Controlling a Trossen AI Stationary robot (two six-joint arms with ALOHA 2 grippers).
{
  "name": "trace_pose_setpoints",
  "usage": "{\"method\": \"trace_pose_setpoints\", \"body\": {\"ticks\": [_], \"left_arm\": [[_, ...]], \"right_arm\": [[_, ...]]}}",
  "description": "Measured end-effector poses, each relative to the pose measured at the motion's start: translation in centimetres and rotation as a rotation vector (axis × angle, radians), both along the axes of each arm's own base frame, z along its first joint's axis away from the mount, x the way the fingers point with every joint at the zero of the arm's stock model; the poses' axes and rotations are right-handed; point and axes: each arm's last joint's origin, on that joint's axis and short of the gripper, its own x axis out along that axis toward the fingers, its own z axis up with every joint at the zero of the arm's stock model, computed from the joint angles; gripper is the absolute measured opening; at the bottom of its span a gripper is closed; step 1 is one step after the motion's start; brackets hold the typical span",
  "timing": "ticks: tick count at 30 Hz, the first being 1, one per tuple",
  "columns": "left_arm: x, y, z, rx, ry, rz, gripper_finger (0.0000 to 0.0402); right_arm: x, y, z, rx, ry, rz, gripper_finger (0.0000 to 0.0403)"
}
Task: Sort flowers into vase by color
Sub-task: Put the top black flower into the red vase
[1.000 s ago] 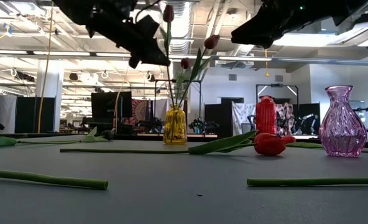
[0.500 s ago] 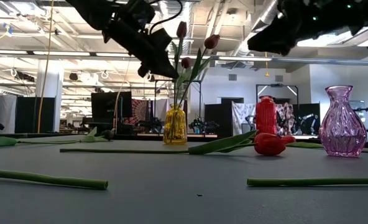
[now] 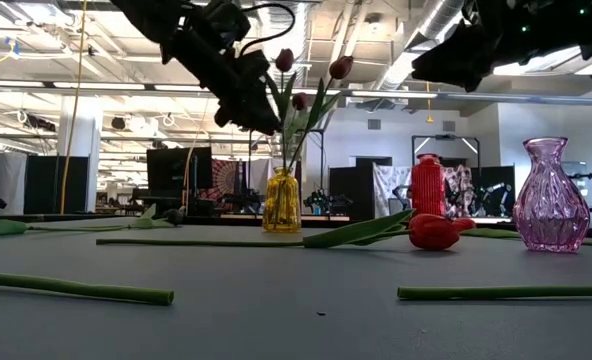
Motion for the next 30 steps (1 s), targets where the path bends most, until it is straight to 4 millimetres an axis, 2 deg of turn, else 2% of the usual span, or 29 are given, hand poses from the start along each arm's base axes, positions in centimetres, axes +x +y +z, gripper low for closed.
{"method": "trace_pose_setpoints", "body": {"ticks": [5,17,24,30], "left_arm": [[-0.4,-0.2,1.4,-0.017,0.12,-0.028,0.0167],[-2.7,-1.5,6.7,-0.091,0.41,-0.109,0.0169],[-5.9,-2.8,8.4,-0.095,0.509,0.019,0.0169],[-9.4,-4.8,8.7,-0.122,0.444,0.118,0.0169]], "right_arm": [[0.0,0.0,-0.1,0.001,0.007,0.002,0.0193],[0.0,0.1,-0.2,0.033,0.011,0.007,0.0193],[0.2,1.1,-0.2,0.122,-0.007,0.125,0.0193],[0.3,2.2,-0.2,0.126,-0.004,0.192,0.0193]]}}
